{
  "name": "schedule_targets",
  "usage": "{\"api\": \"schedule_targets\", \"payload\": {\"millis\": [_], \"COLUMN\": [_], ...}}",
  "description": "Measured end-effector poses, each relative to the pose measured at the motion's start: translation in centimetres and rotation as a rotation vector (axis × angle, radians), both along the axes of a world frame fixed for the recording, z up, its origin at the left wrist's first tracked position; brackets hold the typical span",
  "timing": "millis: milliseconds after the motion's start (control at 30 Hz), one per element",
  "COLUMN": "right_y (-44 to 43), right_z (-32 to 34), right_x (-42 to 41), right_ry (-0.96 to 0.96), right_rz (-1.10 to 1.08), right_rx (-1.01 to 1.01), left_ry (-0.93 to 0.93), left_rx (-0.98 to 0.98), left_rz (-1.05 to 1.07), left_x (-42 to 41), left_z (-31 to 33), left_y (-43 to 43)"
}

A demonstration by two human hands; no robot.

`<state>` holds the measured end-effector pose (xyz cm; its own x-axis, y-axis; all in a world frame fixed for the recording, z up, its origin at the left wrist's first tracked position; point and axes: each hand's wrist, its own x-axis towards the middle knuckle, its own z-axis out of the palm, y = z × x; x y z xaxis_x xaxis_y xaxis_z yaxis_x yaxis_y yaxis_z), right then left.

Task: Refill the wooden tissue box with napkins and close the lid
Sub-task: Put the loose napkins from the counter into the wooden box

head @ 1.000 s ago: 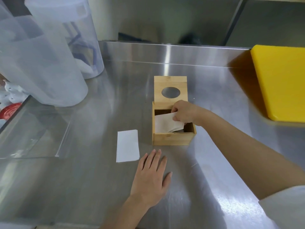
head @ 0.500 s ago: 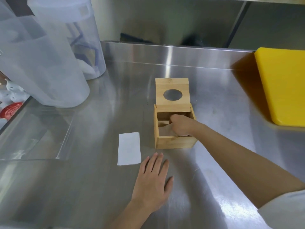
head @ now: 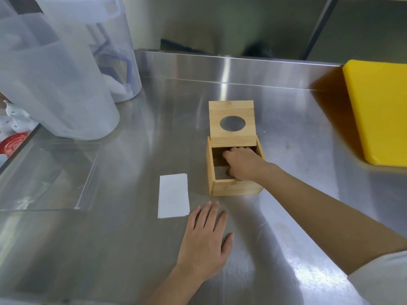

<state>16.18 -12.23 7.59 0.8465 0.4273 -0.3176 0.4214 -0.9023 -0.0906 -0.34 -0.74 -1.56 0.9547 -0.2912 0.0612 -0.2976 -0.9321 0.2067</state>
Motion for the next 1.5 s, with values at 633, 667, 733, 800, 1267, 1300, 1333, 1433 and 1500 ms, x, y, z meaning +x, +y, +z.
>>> {"api": "schedule_targets", "payload": {"millis": [633,667,733,800,1267,1300,1333,1433,1500], "right_y": [-0.1,-0.1,-0.3,-0.5,1.7,2.0,2.3,3.5,5.1], "right_z": [0.4,0.4,0.5,1.0,4.0,4.1,4.2,4.2,4.2], "right_x": [0.4,0.3,0.1,-0.2,-3.5,-3.6,-3.7,-4.1,-4.4], "right_ry": [0.387,0.351,0.296,0.275,-0.093,-0.129,-0.159,-0.228,-0.263], "right_rz": [-0.097,-0.101,-0.107,-0.098,-0.114,-0.11,-0.1,-0.016,0.094], "right_rx": [0.069,0.103,0.145,0.155,0.485,0.495,0.511,0.553,0.539], "left_ry": [0.032,0.034,0.034,0.023,0.081,0.086,0.089,0.081,0.083], "left_rx": [-0.01,-0.009,-0.027,-0.04,0.124,0.132,0.138,0.151,0.151], "left_rz": [0.004,0.004,-0.002,0.003,0.639,0.636,0.634,0.636,0.645], "left_x": [0.1,0.1,-0.1,-0.3,-3.2,-3.2,-3.1,-3.2,-3.4], "left_z": [0.4,0.3,0.2,0.6,0.0,-0.2,-0.2,-0.2,-0.1], "left_y": [0.2,0.2,0.4,0.8,13.3,13.2,13.2,13.2,13.6]}}
